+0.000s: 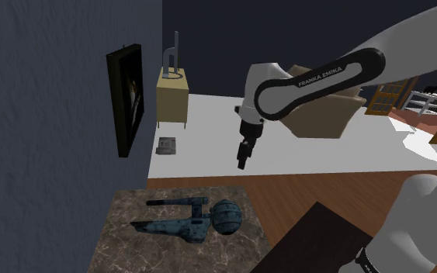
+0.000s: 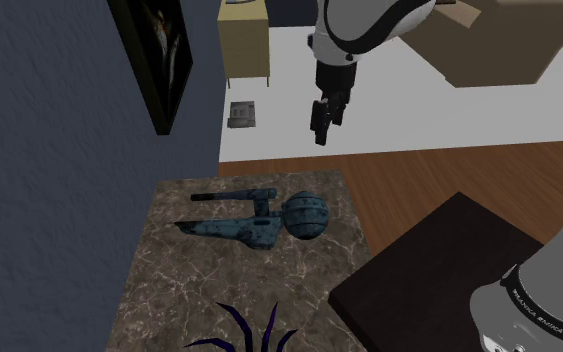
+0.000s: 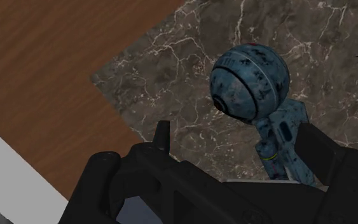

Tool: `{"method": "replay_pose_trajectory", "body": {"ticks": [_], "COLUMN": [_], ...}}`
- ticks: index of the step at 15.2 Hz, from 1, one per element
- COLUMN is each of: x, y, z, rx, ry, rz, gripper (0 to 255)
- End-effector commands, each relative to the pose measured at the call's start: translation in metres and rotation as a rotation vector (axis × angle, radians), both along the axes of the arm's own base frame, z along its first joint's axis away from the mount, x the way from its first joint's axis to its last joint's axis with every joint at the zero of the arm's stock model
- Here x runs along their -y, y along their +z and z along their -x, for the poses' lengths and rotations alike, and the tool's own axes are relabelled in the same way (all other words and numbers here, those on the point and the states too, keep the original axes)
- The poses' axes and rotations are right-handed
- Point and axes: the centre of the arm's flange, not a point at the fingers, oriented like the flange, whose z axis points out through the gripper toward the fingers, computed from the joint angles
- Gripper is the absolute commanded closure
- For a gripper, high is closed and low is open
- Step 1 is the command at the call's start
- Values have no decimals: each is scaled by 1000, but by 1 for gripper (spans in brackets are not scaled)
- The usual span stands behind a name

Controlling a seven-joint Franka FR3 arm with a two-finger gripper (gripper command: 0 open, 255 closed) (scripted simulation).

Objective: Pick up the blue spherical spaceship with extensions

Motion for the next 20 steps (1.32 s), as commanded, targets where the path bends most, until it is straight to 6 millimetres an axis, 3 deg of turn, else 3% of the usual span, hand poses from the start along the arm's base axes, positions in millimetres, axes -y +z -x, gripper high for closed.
{"method": "replay_pose_trajectory", "body": {"ticks": [1,10,18,20], "x": [-16,-100,-183,-183], "y": [-16,-82,-138,-148], "z": [-11,-57,-83,-83], "rx": [6,29,49,49], "ry": [52,279,479,479], "rz": [-4,-21,-35,-35], "gripper": [0,0,0,0]}}
